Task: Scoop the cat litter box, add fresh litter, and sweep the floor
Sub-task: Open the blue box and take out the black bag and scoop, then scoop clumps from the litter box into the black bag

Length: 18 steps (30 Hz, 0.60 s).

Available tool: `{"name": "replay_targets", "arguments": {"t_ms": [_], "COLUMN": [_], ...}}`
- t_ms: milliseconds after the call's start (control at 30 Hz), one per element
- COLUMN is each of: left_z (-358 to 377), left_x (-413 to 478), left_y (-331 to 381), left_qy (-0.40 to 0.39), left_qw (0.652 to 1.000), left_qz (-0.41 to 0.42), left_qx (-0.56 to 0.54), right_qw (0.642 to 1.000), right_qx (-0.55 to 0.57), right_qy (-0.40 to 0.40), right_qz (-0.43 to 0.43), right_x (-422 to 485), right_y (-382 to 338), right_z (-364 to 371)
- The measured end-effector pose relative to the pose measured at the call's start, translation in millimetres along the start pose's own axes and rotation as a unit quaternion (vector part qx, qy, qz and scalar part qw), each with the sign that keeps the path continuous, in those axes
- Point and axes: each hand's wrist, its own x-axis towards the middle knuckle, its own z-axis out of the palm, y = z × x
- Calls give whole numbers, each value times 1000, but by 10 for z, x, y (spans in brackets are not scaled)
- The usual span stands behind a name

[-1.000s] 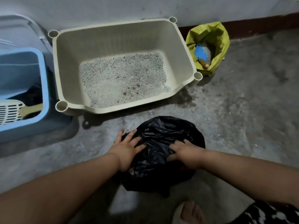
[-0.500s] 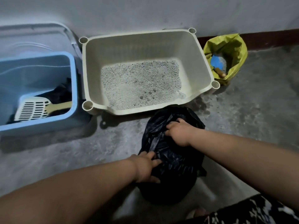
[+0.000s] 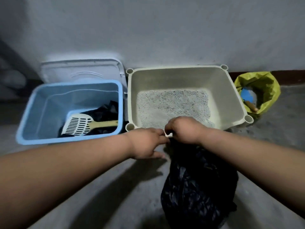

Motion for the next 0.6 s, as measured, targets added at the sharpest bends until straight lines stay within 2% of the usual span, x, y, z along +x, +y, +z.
{"name": "replay_targets", "arguments": {"t_ms": [100,233,333,400,467,600], "left_z": [-146,-117,-8,87,236,560], "left_x": [-436,-1073,-1501,-1752,-1936,-2061], "left_y": [-369,-900,-1290,-1522,-1682,-1801], "left_qy": [55,133,179,152,103,33], "left_qw": [998,984,958,943,939,954], "left_qz": [-36,-90,-184,-248,-270,-240], "left_qx": [-10,-78,-124,-159,-189,-175], "right_qw": [999,992,990,992,997,997], "right_qx": [18,45,71,77,62,-18], "right_qy": [51,120,117,87,27,-70], "right_qz": [3,-20,-38,-47,-34,-9], "right_x": [303,753,1108,1361,1604,1966], "right_y": [-260,-722,-1106,-1339,-1524,-1800], "right_z": [-277,-556,-689,-706,-647,-474]}}
